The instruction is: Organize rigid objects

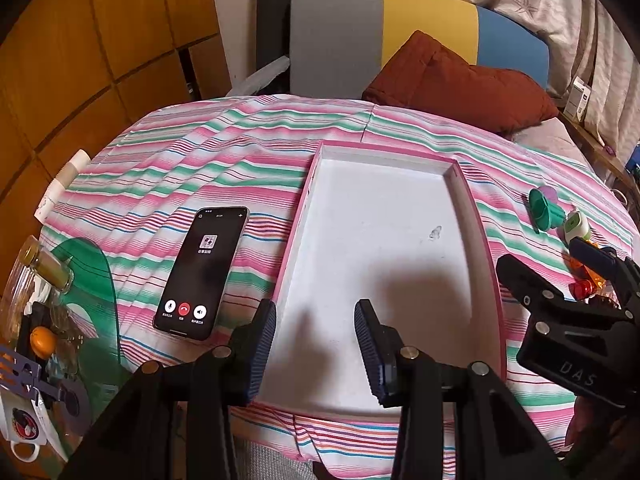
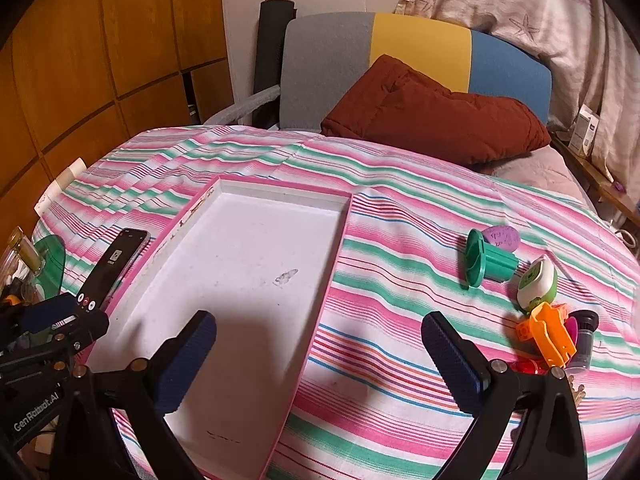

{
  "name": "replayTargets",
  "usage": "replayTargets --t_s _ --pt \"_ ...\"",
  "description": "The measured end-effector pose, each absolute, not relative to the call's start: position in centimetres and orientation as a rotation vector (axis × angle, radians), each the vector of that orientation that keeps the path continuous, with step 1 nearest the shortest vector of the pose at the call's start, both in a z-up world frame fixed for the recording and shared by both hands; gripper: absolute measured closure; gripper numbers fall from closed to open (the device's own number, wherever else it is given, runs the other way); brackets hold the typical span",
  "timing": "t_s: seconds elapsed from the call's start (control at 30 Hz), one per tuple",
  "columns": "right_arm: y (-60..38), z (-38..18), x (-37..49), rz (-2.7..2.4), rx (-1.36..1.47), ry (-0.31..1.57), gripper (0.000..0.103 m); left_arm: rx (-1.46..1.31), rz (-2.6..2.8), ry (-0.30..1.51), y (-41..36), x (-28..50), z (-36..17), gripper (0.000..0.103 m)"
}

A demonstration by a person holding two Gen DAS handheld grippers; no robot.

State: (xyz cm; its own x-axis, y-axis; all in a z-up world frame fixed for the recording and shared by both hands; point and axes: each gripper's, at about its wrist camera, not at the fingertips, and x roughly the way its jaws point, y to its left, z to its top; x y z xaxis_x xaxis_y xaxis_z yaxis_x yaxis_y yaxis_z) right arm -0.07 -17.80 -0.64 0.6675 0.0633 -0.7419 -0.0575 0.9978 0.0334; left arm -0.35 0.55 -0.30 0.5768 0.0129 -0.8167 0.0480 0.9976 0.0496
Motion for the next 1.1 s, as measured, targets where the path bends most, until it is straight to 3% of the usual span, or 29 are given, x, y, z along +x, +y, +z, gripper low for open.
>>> replayTargets --t_s 0.77,1.1 --pt "-18.0 0.0 -0.2 0.126 -0.038 0.825 0.000 0.070 -0.099 0.915 0.2 -1.2 0.2 0.062" --pt "-27.9 0.7 -3.7 -0.124 0.102 0.825 0.000 0.052 -0.249 0.931 -1.8 -2.4 0.3 0.062"
